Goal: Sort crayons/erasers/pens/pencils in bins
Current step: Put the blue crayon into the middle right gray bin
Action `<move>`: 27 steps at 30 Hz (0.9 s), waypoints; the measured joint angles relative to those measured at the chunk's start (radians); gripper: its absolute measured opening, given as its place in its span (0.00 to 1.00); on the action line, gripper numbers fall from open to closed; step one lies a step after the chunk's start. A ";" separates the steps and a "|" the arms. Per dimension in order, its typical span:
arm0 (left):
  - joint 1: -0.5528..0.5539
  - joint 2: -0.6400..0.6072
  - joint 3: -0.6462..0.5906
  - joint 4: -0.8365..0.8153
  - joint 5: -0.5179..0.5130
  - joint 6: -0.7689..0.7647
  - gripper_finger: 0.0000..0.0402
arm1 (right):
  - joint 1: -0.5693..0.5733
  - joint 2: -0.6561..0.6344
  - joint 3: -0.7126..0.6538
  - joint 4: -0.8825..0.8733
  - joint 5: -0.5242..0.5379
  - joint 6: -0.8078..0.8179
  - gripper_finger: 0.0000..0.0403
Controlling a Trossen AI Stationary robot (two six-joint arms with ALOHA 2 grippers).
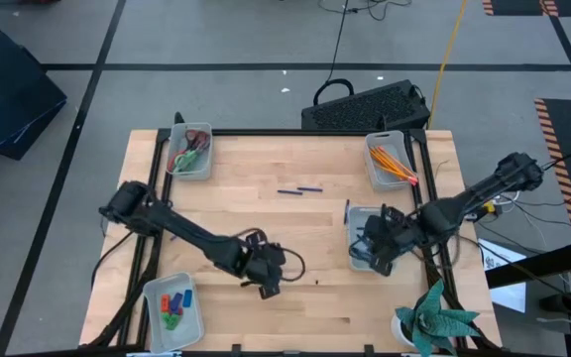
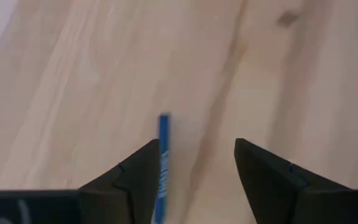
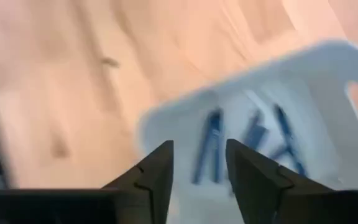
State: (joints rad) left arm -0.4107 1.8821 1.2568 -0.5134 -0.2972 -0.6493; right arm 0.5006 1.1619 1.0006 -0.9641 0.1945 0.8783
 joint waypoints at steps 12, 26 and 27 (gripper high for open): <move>0.007 0.030 -0.182 0.238 -0.031 -0.007 0.45 | 0.153 0.004 0.091 0.409 0.069 0.002 0.25; 0.032 0.029 -0.382 0.564 -0.039 0.080 0.04 | 0.099 -0.014 0.253 0.375 0.251 -0.265 0.21; 0.043 0.029 -0.378 0.560 -0.012 0.090 0.04 | 0.089 -0.013 0.275 0.386 0.251 -0.325 0.21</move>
State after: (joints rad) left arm -0.3674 1.9109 0.8792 0.0471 -0.3087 -0.5593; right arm 0.5894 1.1484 1.2755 -0.5781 0.4452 0.5528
